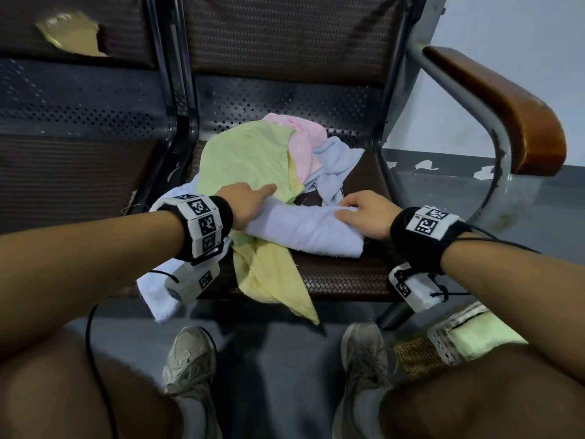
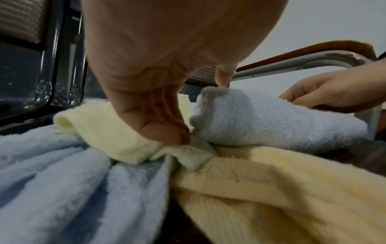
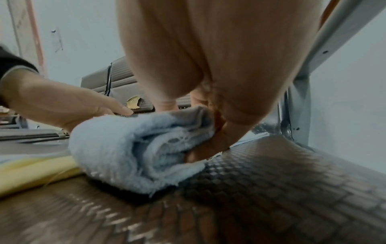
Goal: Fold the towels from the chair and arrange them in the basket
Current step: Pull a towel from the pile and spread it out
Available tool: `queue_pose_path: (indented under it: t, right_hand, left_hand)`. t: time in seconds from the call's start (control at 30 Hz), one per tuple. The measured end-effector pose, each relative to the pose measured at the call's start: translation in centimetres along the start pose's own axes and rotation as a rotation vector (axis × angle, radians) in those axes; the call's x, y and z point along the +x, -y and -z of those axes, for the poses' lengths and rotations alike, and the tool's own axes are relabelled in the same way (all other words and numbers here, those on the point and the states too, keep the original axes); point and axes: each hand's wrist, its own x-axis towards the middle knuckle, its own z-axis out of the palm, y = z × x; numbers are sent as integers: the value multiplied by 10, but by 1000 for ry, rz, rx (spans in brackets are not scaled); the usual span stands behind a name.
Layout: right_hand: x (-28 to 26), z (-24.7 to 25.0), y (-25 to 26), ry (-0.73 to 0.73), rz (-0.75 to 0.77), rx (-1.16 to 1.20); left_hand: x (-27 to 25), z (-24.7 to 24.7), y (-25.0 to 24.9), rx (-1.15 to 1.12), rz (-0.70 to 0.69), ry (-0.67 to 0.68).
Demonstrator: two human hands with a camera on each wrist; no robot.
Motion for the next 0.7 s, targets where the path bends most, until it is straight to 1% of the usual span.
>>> queue_pose_path:
  t: [0.07,0.1,0.2,0.23,0.27,0.33,0.37,0.4,0.43,0.5,0.53,0.57,0.63,0.7]
  right_hand:
    - [4,-2,0,2,-25,-104]
    - [6,-2,0,10,-35,-139]
    - [7,-3,2,48,-70,-180]
    - [6,-1,4,58,-72,-197]
    - [5,1,6,75,-72,-227]
    - [4,6,10,100,-49,-285]
    - [3,9,12,101,-20,-259]
    - [2,12,17,97,13,-158]
    - [-2,15,24,89,45,15]
    - [-9,20,46,34,100,357]
    - [-13,23,57,-2,110,457]
    - [-18,26,67,-39,117,506]
    - [-31,31,81,-83,112,523]
    - [-44,36,84,-124,104,540]
  left_hand:
    - [-6,-2,-7,-76,148,75]
    - [-8,-2,-9,-117,190,113]
    - [-12,1,-12,-129,223,277]
    - [-14,3,-13,-130,207,289]
    - [-16,6,-15,-173,171,287]
    - [-19,10,-21,-368,60,283]
    - [-22,13,-26,-468,0,274]
    - [-28,16,-32,-549,-56,257]
    - [-32,19,-37,-601,-112,237]
    - [-43,27,-46,-657,-237,196]
    - [-49,31,-50,-680,-297,184]
    - [-55,33,-52,-704,-354,174]
    - [-66,38,-57,-780,-432,154]
    - [-74,41,-61,-862,-429,124]
